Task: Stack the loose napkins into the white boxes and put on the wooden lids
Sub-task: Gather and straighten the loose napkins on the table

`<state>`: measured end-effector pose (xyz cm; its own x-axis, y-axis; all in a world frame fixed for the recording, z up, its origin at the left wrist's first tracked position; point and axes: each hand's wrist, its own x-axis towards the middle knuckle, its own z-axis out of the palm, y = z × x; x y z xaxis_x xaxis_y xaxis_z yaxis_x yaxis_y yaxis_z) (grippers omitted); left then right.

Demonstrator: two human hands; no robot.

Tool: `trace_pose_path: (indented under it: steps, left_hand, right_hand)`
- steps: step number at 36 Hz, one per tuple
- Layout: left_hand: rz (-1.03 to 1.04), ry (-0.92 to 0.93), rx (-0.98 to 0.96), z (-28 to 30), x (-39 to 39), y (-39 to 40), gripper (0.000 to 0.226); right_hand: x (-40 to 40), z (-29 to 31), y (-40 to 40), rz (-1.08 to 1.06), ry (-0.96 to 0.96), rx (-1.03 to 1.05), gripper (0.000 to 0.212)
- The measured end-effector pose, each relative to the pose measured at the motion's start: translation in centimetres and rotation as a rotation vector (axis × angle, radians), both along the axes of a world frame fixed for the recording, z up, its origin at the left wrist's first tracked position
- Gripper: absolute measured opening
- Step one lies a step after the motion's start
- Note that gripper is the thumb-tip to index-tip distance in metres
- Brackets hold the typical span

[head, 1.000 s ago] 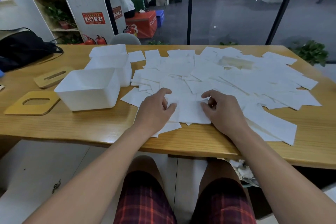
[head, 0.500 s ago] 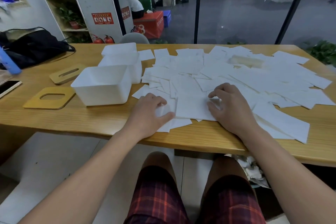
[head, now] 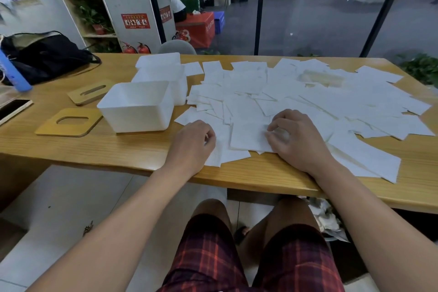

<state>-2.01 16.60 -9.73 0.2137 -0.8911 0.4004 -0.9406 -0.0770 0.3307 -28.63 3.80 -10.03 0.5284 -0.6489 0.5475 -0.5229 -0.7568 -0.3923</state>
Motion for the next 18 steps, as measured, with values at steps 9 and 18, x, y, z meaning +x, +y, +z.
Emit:
trace_pose_path:
  steps: [9,18]
  left_hand:
    - [-0.012,0.200,0.047,0.2,0.3,-0.3,0.013]
    - [-0.014,0.611,-0.247,2.5,-3.2,0.2,0.011]
  right_hand:
    - [0.1,0.0,0.0,0.005,-0.042,-0.063,0.014]
    - [2.8,2.3,6.8,-0.020,-0.140,0.125,0.050]
